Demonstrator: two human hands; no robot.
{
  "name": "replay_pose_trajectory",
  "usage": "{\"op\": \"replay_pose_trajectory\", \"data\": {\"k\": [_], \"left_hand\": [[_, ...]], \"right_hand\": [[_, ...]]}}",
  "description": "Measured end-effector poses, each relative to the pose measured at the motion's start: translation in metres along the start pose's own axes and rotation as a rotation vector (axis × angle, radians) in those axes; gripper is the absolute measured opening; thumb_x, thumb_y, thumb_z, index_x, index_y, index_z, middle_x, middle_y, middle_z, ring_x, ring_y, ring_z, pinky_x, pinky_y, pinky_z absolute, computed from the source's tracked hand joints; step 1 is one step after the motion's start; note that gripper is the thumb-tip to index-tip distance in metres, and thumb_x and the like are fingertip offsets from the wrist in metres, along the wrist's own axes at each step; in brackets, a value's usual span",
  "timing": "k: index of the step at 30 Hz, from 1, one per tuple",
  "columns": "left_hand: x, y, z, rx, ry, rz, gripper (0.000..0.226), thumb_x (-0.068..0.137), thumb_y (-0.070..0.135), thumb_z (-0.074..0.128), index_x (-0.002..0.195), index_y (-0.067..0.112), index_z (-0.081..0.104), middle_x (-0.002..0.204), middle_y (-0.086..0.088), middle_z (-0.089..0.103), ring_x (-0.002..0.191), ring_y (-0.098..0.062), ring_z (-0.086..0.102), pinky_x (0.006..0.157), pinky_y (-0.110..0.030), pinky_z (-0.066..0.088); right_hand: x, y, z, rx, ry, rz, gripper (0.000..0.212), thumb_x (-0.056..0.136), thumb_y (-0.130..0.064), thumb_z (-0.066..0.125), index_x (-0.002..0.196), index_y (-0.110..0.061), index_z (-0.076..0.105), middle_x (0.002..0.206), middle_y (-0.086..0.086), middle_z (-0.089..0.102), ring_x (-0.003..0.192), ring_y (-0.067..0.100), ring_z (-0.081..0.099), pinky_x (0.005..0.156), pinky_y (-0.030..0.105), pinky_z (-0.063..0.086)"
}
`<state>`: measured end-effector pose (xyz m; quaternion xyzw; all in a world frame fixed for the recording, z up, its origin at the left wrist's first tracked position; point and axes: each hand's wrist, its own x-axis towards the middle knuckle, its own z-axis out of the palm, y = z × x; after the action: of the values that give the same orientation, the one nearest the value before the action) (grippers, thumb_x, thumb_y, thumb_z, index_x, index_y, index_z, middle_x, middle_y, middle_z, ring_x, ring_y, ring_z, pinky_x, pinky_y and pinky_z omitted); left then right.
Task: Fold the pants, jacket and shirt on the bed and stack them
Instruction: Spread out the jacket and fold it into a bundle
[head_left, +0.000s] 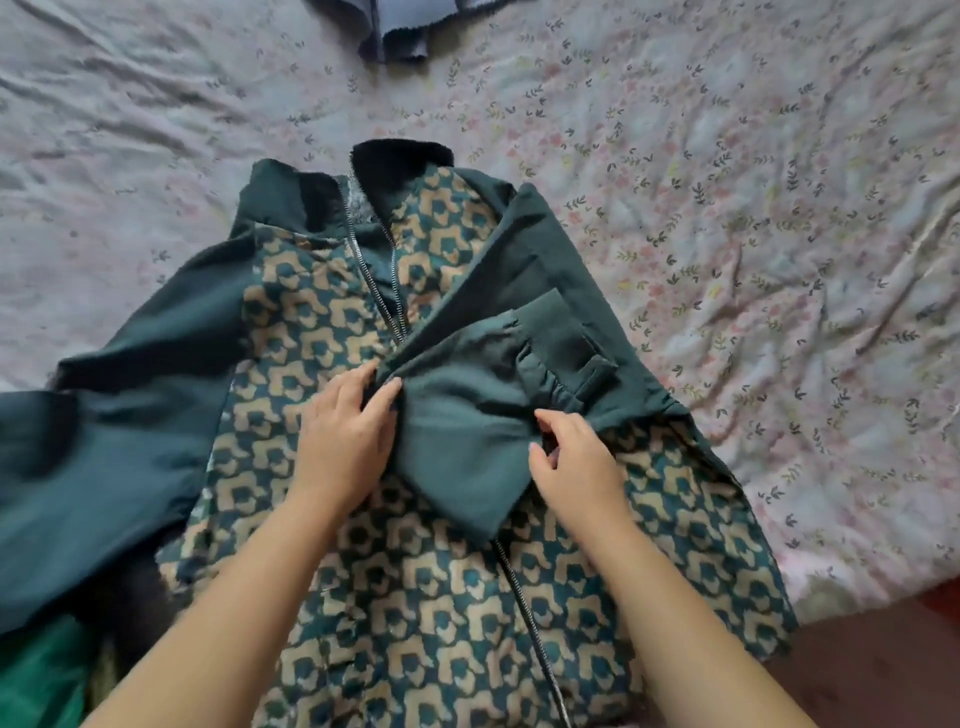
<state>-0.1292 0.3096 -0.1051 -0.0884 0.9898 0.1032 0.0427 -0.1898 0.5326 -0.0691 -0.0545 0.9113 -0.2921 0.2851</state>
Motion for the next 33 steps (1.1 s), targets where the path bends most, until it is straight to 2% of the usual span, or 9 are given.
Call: {"op": "replay_pose_trajectory", "data": {"k": [3,7,14,17,22,25,29,31,33], "left_hand": [[-0.03,-0.03,-0.024,-0.072,0.056,-0.154,0.036,0.084,0.026,0.04,0.1,0.004,0.065,0.11,-0.022,0.061,0.096,-0.04,0.06,0.078,-0.049,0.05],[-0.087,-0.066,-0.061,-0.123,0.215,-0.4,0.033,0.084,0.025,0.041,0.095,0.003,0.064,0.098,-0.016,0.063,0.083,-0.036,0.06,0.07,-0.043,0.05],[-0.202,-0.112,-0.103,-0.093,0.527,-0.868,0.036,0.084,0.026,0.041,0.1,0.002,0.062,0.107,-0.019,0.059,0.096,-0.037,0.054,0.085,-0.044,0.042],[-0.231,-0.138,-0.115,-0.093,0.64,-1.037,0.035,0.084,0.023,0.048,0.106,-0.002,0.06,0.11,-0.024,0.056,0.099,-0.041,0.053,0.089,-0.043,0.04],[-0.244,-0.176,-0.115,-0.602,0.64,-1.484,0.053,0.089,0.027,0.058,0.134,0.007,0.039,0.13,-0.018,0.045,0.113,-0.031,0.049,0.093,-0.036,0.039],[-0.235,-0.185,-0.104,-1.149,0.689,-1.562,0.072,0.086,0.034,0.061,0.144,0.015,0.022,0.137,-0.011,0.043,0.115,-0.023,0.049,0.098,-0.028,0.037],[-0.215,-0.192,-0.106,-1.522,0.977,-1.613,0.078,0.086,0.022,0.064,0.146,0.017,0.014,0.147,-0.006,0.033,0.126,-0.021,0.042,0.105,-0.031,0.035],[-0.21,-0.198,-0.117,-1.552,1.187,-1.561,0.074,0.087,0.008,0.061,0.146,0.015,0.016,0.149,-0.008,0.03,0.125,-0.018,0.043,0.102,-0.026,0.035],[-0.204,-0.196,-0.135,-1.392,1.231,-1.46,0.07,0.088,0.005,0.058,0.145,0.017,0.019,0.15,-0.007,0.025,0.132,-0.017,0.036,0.105,-0.024,0.032]], "right_hand": [[-0.004,-0.037,0.007,-0.007,-0.007,-0.093,0.031,0.091,-0.017,0.048,0.122,-0.015,0.051,0.119,-0.001,0.053,0.086,0.014,0.054,0.08,0.025,0.041],[-0.017,-0.1,0.042,0.037,-0.213,-0.25,0.023,0.092,-0.016,0.049,0.114,-0.015,0.055,0.108,-0.001,0.056,0.084,0.01,0.051,0.077,0.02,0.038],[-0.062,-0.193,0.107,0.146,-0.425,-0.396,0.015,0.09,-0.013,0.052,0.103,-0.019,0.058,0.083,-0.01,0.058,0.075,0.003,0.054,0.065,0.008,0.04],[-0.084,-0.22,0.131,0.069,-0.486,-0.502,0.016,0.089,-0.014,0.053,0.103,-0.02,0.059,0.081,-0.012,0.056,0.071,0.003,0.053,0.066,0.015,0.041],[-0.102,-0.253,0.175,0.08,-0.51,-0.553,0.017,0.087,-0.011,0.057,0.103,-0.014,0.061,0.079,-0.007,0.059,0.074,0.01,0.055,0.065,0.007,0.038],[-0.102,-0.261,0.195,0.105,-0.519,-0.516,0.014,0.088,-0.012,0.056,0.1,-0.017,0.06,0.081,-0.003,0.062,0.078,0.016,0.06,0.074,0.018,0.046],[-0.102,-0.257,0.204,0.147,-0.537,-0.481,0.014,0.088,-0.009,0.054,0.094,-0.021,0.056,0.088,0.005,0.068,0.076,0.022,0.064,0.074,0.029,0.049],[-0.1,-0.252,0.198,0.183,-0.529,-0.472,0.016,0.087,-0.007,0.054,0.092,-0.023,0.055,0.086,0.004,0.067,0.073,0.02,0.063,0.071,0.026,0.049],[-0.096,-0.25,0.187,0.238,-0.521,-0.454,0.022,0.087,-0.004,0.054,0.087,-0.026,0.055,0.083,0.004,0.065,0.066,0.013,0.061,0.062,0.017,0.047]]}}
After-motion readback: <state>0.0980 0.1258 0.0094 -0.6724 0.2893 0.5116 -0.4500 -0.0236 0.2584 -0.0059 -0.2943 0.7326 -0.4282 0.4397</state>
